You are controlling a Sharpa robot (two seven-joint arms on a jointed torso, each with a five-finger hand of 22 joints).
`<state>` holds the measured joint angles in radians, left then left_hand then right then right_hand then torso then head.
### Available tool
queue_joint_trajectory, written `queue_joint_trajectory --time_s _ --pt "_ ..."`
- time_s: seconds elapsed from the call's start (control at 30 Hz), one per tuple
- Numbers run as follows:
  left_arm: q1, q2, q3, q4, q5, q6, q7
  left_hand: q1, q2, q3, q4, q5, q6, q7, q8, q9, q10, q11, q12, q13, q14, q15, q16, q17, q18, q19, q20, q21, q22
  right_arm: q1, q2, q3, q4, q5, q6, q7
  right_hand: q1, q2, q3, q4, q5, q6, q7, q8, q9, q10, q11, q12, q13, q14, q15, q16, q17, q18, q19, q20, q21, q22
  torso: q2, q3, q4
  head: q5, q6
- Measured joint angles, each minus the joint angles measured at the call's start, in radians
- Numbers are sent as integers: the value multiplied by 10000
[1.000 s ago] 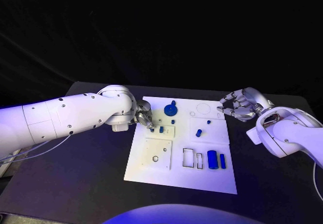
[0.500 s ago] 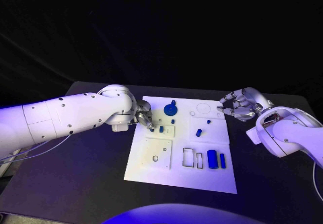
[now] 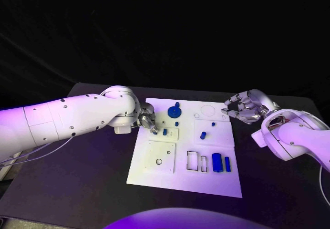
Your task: Assemble the parts on the task board
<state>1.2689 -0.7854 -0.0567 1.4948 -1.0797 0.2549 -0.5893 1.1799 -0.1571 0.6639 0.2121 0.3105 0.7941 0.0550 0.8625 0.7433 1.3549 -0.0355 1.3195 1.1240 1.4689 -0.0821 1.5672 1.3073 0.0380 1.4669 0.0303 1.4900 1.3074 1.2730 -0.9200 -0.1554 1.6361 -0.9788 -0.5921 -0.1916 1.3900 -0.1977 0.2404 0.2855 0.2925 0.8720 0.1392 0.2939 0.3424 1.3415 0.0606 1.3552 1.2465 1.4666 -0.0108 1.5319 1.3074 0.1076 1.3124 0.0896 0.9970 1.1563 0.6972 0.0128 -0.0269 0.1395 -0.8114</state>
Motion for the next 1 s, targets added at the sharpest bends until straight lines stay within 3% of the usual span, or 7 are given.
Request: queue_joint_trajectory --time_s 0.73,1.0 --pt "16 347 14 -302 116 118 -475 -92 -92 2 -2 -3 75 0 15 7 -1 1 0 -48 -1 1 0 0 1 0 0 0 0 -9 14 0 4 1 0 5 0 0 72 14 117 -36 -36 0 28 -35 -35 0 -8 0 0 0 0 1 0 0 -45 -12 -1 12 -4 10 -37" --pt "23 444 20 -390 188 179 -659 -301 13 181 -123 -305 29 -46 -14 72 -1 1 -38 -177 -1 1 0 0 0 0 1 0 0 -10 4 0 14 1 -1 7 0 0 71 14 117 -36 -36 0 27 -35 -35 0 -8 0 0 0 -1 1 0 0 -45 -11 -2 6 -10 -10 -46"
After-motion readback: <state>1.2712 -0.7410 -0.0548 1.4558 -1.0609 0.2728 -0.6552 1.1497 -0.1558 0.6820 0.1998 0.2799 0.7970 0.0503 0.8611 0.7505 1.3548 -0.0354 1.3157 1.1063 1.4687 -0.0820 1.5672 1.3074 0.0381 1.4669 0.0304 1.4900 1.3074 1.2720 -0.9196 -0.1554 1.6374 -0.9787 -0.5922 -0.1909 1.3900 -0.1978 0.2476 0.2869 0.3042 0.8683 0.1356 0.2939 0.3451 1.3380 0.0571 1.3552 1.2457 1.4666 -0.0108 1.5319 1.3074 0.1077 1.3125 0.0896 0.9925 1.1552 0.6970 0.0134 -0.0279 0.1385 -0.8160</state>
